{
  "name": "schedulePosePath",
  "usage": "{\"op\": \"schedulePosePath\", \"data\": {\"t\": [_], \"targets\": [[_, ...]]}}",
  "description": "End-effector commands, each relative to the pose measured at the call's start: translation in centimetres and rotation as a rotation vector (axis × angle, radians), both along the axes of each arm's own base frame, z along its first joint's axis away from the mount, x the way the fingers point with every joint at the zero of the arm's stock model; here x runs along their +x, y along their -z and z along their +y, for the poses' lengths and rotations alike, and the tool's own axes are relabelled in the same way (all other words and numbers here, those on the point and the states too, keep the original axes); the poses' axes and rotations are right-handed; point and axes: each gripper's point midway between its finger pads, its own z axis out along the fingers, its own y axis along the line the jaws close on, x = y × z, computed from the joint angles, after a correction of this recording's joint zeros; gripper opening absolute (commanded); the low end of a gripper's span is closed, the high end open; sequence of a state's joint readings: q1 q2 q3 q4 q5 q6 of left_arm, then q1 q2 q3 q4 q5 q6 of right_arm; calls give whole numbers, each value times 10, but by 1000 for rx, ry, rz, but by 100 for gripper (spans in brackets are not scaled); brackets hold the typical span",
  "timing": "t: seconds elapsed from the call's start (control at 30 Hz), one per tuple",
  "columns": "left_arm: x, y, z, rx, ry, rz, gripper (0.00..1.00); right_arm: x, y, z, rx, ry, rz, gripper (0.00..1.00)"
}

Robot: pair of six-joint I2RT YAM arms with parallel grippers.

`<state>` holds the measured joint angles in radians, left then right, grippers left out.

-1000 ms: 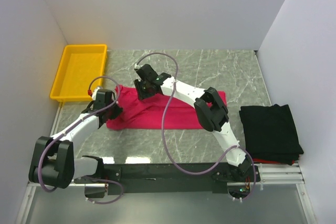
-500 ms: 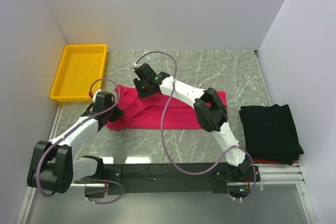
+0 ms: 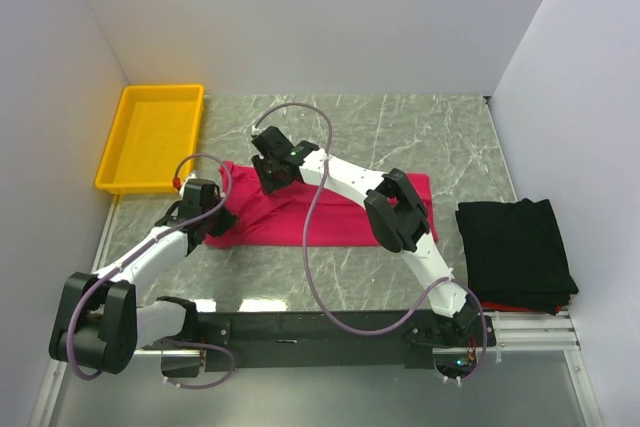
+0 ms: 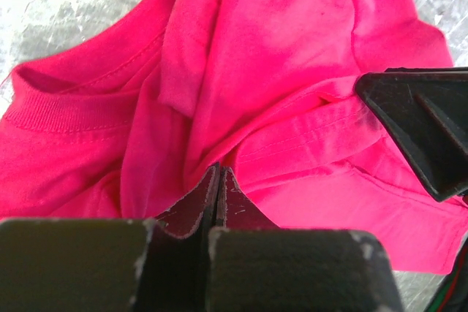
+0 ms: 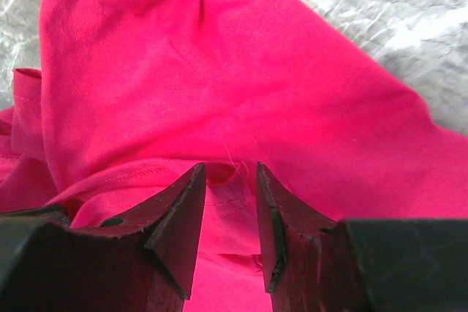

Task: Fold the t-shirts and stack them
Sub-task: Fold the tshirt

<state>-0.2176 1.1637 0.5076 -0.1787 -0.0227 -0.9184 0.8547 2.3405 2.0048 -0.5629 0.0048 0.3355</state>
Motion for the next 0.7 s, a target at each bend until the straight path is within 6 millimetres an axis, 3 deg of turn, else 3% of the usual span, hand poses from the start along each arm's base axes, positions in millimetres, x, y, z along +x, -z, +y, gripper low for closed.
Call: {"op": "schedulePosePath", "data": {"t": [0.0, 0.1, 0.23, 0.37, 0.67], "targets": [[0, -4, -4, -8, 25, -33, 1, 2, -8, 9, 10, 3, -25, 41], [-3, -2, -3, -8, 25, -31, 1, 0, -9, 9, 6, 7, -30, 37], [-5, -2, -3, -5, 30, -32, 1, -3, -13, 2, 4, 25, -36, 17], [-7, -1, -1, 3, 27, -29, 1, -5, -27, -4, 23, 44, -56, 6], [-10, -3, 1, 15, 32, -31, 1, -16, -42, -24, 27, 75, -82, 2]]}}
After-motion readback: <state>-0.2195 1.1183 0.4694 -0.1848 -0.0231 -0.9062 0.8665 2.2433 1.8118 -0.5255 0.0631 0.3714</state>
